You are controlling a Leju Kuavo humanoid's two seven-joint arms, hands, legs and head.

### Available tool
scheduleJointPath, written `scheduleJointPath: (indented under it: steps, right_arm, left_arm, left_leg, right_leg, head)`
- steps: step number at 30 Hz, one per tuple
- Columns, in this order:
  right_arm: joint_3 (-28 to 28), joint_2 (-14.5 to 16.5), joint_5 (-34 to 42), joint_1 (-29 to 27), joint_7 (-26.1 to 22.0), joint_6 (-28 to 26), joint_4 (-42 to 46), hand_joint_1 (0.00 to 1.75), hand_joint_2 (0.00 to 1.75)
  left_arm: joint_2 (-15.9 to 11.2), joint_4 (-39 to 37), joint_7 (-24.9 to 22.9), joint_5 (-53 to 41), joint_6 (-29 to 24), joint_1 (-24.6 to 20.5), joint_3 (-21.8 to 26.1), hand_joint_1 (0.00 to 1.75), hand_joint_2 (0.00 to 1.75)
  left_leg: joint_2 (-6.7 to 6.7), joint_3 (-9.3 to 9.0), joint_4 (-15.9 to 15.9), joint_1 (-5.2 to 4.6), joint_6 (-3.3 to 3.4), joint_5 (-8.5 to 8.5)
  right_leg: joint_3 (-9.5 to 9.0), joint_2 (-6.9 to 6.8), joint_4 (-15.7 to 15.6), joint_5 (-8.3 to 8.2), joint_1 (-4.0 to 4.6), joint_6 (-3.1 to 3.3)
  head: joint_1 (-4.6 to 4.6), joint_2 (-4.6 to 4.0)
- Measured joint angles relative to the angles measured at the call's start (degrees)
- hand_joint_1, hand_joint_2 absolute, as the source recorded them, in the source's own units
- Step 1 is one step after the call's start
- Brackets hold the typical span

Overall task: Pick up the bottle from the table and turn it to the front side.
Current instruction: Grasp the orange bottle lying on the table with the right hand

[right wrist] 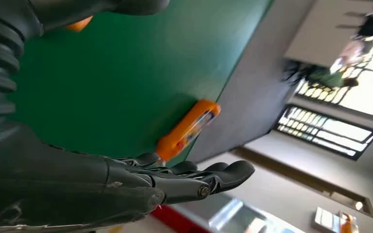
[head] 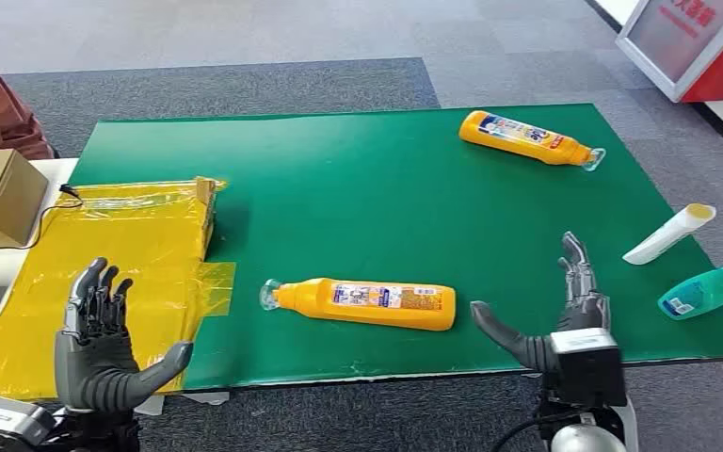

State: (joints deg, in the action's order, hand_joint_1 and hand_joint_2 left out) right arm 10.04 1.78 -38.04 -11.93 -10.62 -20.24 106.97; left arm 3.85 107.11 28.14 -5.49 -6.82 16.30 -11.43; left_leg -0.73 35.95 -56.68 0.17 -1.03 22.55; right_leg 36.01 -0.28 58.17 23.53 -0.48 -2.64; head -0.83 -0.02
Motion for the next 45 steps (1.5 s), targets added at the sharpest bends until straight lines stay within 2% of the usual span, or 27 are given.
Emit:
scheduleJointPath:
  steps: [2, 4, 6, 9, 12, 19, 28, 35, 45]
  right_arm:
    - [0.15, -0.27, -5.86, 0.30, 3.39, 0.21, -0.15, 0.00, 1.75]
    - [0.65, -0.90, -16.12, 0.91, 9.57, 1.35, -0.63, 0.00, 1.75]
    - [1.44, -1.60, -23.31, 1.85, 14.15, 3.50, -1.63, 0.00, 1.75]
    - [3.26, -2.76, -31.23, 4.44, 19.57, 7.97, -4.64, 0.00, 1.75]
    - [5.61, -3.68, -35.23, 7.72, 22.51, 11.45, -8.87, 0.00, 1.75]
    - [11.70, -4.33, -38.81, 15.84, 26.19, 16.92, -19.33, 0.00, 1.75]
    - [18.45, -2.95, -39.60, 23.82, 28.83, 18.39, -31.02, 0.00, 1.75]
    - [20.53, -2.08, -39.68, 27.02, 29.00, 19.11, -36.80, 0.00, 1.75]
    - [21.50, -1.77, -39.86, 30.00, 30.30, 20.22, -43.49, 0.00, 1.75]
  left_arm:
    - [0.02, 0.33, -0.34, -1.20, 0.29, 0.05, 0.04, 0.00, 1.75]
    - [0.04, 0.89, -1.08, -3.55, 1.07, -0.08, 0.08, 0.00, 1.75]
    - [0.10, 1.17, -2.04, -5.52, 2.27, -0.82, 0.07, 0.00, 1.75]
    - [0.32, 1.18, -3.80, -7.82, 4.52, -3.54, -0.26, 0.00, 1.75]
    - [0.49, 0.87, -4.90, -8.76, 6.12, -6.96, -1.34, 0.00, 1.75]
    - [0.89, -1.78, -7.00, -7.99, 8.99, -14.90, -4.79, 0.00, 1.75]
    - [2.29, -7.71, -8.91, -7.26, 10.23, -23.01, -9.80, 0.00, 1.75]
    - [2.50, -11.10, -9.95, -7.42, 10.17, -26.16, -11.31, 0.00, 1.75]
    - [2.69, -12.86, -10.02, -6.63, 10.21, -27.10, -11.34, 0.00, 1.75]
  left_leg:
    - [0.00, 0.00, 0.00, 0.00, 0.00, 0.00]
    - [0.00, 0.00, 0.00, 0.00, 0.00, 0.00]
    - [0.00, 0.00, 0.00, 0.00, 0.00, -0.01]
    - [0.00, -0.01, 0.00, 0.00, 0.00, -0.07]
    - [0.00, -0.01, 0.00, 0.00, 0.04, -0.15]
    - [0.00, 0.00, 0.00, 0.00, 0.07, -0.23]
    - [0.00, -0.01, -0.01, -0.01, 0.08, -0.25]
    - [0.00, 0.00, -0.01, -0.01, 0.07, -0.26]
    - [0.00, 0.01, -0.01, -0.01, 0.07, -0.25]
  right_leg:
    - [0.00, 0.00, 0.00, 0.00, 0.00, 0.00]
    - [-0.01, 0.00, 0.00, 0.00, 0.00, 0.00]
    - [0.00, 0.00, 0.00, -0.01, 0.00, 0.00]
    - [-0.01, 0.00, 0.00, -0.06, 0.00, 0.00]
    - [-0.01, 0.00, 0.00, -0.13, 0.00, -0.04]
    - [-0.01, 0.00, 0.00, -0.20, 0.00, -0.10]
    - [-0.02, 0.00, 0.00, -0.21, -0.01, -0.12]
    - [-0.02, 0.00, 0.00, -0.21, -0.01, -0.11]
    - [-0.01, 0.00, 0.01, -0.21, -0.01, -0.12]
  head:
    - [-0.01, 0.00]
    - [-0.01, 0.00]
    - [-0.01, 0.00]
    - [-0.01, 0.00]
    - [0.00, 0.00]
    - [0.00, 0.00]
    - [0.00, 0.00]
    - [0.01, 0.00]
    - [0.00, 0.00]
